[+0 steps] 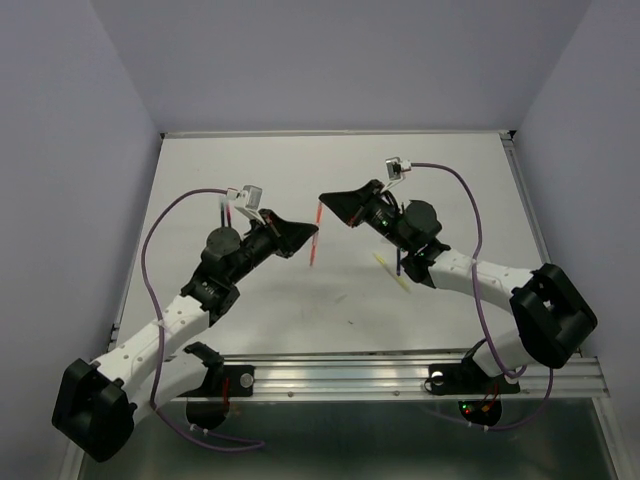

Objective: Insert the pens into the pen caps

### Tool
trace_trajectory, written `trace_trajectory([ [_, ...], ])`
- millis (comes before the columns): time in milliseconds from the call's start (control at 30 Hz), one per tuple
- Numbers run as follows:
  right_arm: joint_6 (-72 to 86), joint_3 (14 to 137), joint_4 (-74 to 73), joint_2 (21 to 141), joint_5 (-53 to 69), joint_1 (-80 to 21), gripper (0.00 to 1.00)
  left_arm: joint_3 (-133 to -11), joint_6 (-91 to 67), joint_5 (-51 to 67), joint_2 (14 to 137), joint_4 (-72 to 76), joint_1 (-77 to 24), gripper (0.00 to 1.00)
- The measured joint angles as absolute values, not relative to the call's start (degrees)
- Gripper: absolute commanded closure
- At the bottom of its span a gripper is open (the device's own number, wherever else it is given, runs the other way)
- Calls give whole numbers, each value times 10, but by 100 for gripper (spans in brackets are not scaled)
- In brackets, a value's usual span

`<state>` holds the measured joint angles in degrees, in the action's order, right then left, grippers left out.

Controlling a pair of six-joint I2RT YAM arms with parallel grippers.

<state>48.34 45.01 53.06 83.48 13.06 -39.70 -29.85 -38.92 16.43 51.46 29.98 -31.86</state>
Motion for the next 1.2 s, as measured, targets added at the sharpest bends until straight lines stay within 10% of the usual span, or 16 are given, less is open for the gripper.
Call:
trace_trajectory([
  [600, 458, 429, 476, 810, 129, -409, 99, -345, -395, 81, 522, 383, -316, 100],
  [767, 451, 430, 457, 793, 105, -409, 99, -345, -390, 79, 513, 351, -316, 39],
  [933, 449, 444, 416, 792, 79, -409, 99, -344, -370, 118, 501, 313, -315, 1],
  [1200, 449, 469, 397, 792, 57, -409, 99, -309, -350, 219, 501, 296, -314, 1],
])
